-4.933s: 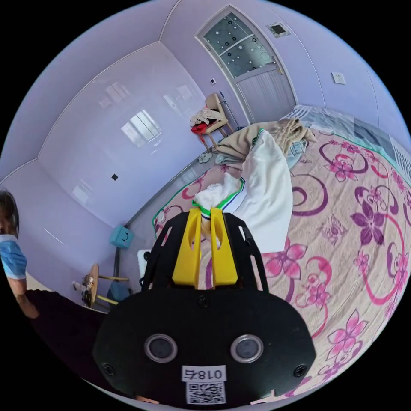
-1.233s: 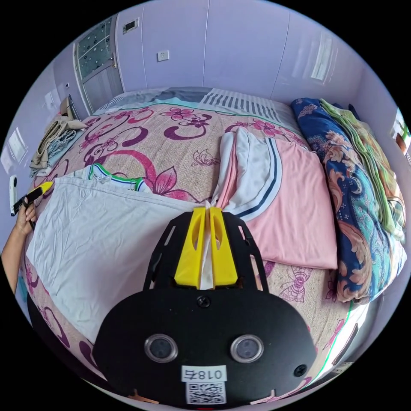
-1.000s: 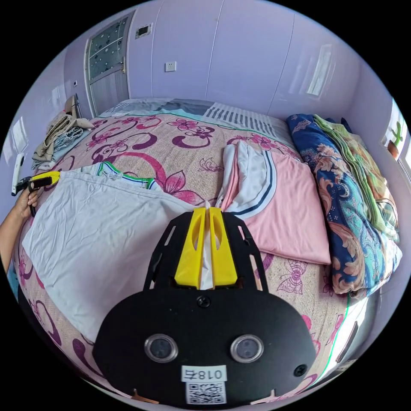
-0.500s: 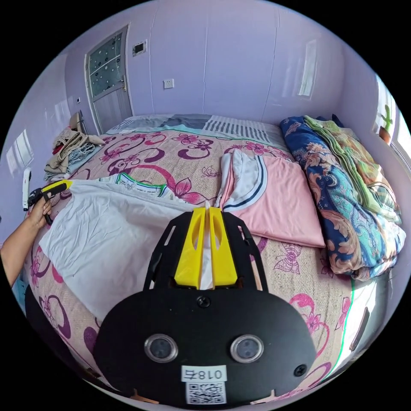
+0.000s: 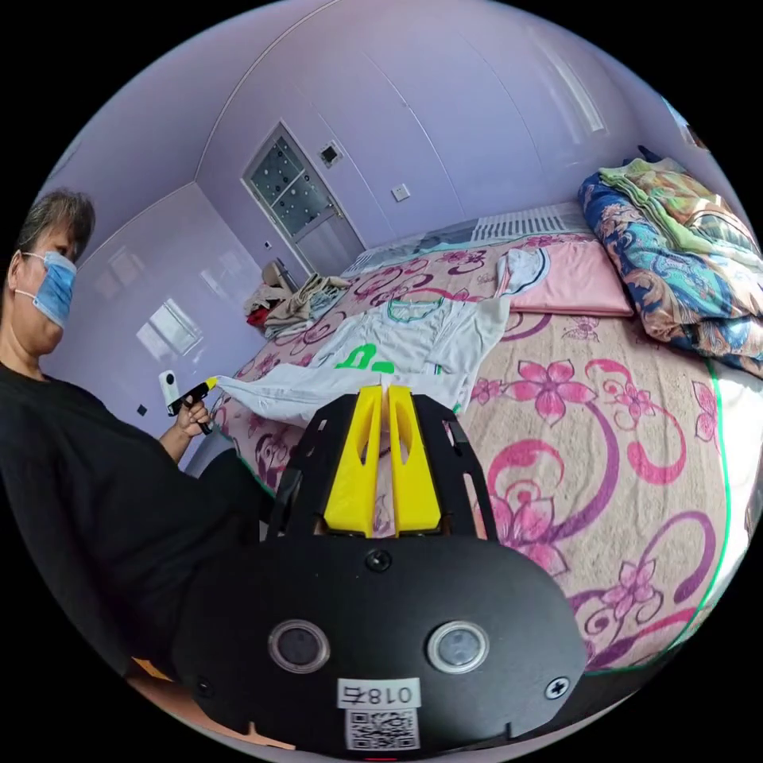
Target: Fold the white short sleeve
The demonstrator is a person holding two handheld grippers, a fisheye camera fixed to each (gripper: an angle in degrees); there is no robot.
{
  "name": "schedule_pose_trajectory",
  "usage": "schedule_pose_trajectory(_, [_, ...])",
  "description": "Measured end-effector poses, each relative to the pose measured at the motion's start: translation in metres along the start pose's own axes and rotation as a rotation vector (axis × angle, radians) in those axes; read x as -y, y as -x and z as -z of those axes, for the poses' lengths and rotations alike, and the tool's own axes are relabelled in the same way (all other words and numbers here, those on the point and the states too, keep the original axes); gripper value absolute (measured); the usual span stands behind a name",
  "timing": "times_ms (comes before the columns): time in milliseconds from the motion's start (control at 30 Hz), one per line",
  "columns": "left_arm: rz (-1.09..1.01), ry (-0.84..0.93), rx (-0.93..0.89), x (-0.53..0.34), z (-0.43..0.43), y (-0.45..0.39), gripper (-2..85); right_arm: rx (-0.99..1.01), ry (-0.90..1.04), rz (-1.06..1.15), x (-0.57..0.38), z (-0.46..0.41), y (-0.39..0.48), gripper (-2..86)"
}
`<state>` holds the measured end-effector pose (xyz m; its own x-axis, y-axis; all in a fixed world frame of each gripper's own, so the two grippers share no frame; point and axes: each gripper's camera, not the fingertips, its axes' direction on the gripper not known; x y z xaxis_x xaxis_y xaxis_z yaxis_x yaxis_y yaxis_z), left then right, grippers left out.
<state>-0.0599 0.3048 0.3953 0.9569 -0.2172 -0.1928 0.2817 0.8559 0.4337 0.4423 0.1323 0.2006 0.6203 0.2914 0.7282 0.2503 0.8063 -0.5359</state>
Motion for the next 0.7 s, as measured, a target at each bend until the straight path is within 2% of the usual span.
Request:
schedule_pose_trajectory(233, [0.058,0.146,0.003,-0.055,0.017,-0.001,-0.8,-0.055,0.125,-0.026,-0.085,0.014,0.035,0.5])
schedule_pose_trajectory(500, [-0.024,0.161,0.005,-0.040,0.054,-0.004,-0.8,-0.032,0.125,0.057,-0.131,0.037,0.081,0.6])
schedule_pose_trajectory(700, [0.014,0.309,0.000,-0.044,0.030,0.012,-0.7,-0.089,0.252,0.038,-0.166,0.008,0.091,0.6])
